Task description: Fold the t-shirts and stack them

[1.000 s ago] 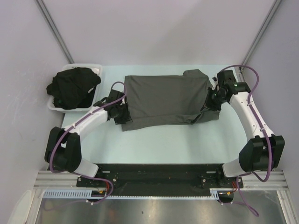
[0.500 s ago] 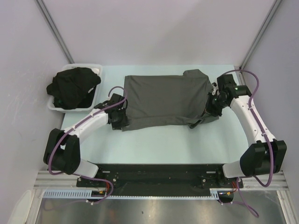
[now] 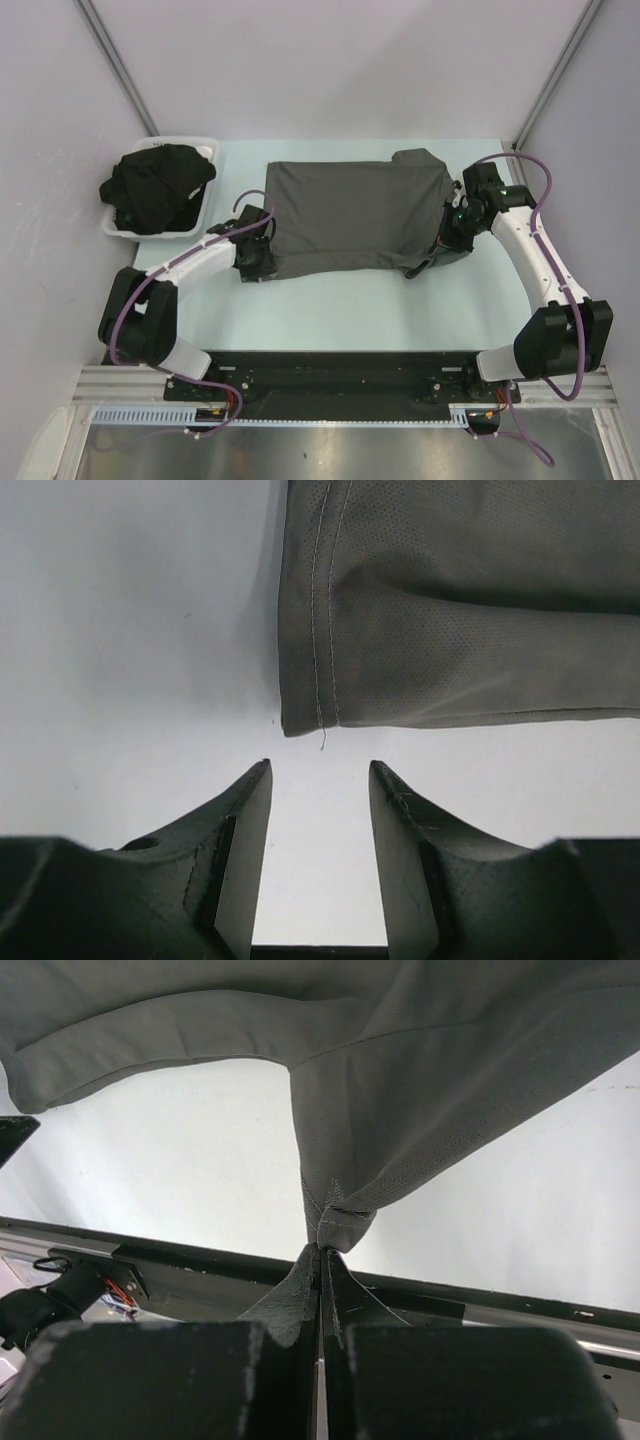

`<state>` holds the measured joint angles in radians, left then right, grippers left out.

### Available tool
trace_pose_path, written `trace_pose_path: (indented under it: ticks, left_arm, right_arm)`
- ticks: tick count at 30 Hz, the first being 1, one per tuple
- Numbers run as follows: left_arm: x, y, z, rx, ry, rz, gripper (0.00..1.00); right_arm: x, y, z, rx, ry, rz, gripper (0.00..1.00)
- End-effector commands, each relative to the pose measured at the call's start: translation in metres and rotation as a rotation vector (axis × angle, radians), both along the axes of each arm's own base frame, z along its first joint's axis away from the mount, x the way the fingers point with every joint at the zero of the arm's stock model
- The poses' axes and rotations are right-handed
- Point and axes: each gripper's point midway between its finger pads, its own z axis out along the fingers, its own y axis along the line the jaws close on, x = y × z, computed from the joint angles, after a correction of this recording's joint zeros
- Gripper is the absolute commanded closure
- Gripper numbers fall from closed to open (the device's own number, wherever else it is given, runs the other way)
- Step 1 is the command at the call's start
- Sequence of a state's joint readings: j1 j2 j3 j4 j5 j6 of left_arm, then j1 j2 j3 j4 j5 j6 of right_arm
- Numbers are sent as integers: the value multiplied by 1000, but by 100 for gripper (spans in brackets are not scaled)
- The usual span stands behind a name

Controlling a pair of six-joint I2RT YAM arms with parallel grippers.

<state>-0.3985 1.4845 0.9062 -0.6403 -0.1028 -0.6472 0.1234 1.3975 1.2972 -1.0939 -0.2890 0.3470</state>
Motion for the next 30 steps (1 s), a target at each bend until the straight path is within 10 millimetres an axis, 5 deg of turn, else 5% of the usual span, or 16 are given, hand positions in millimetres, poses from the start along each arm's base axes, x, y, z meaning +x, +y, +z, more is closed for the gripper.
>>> trace_pose_path:
  ticks: [1,23,29,30]
  left_arm:
    - [17,-5,-1,11,-41,-3,51]
    - [26,-5,-20,41,-34,-47,54]
    - [21,-5,-24,37,-22,-56,74]
    - [21,-5,-24,35,-23,-56,85]
  right_arm:
    - [1,7,3,30,-5,14,100]
    - [-3,4,1,15,15,8,100]
    - [-3,4,0,12,15,11,100]
    - [-2,4,-1,12,16,11,100]
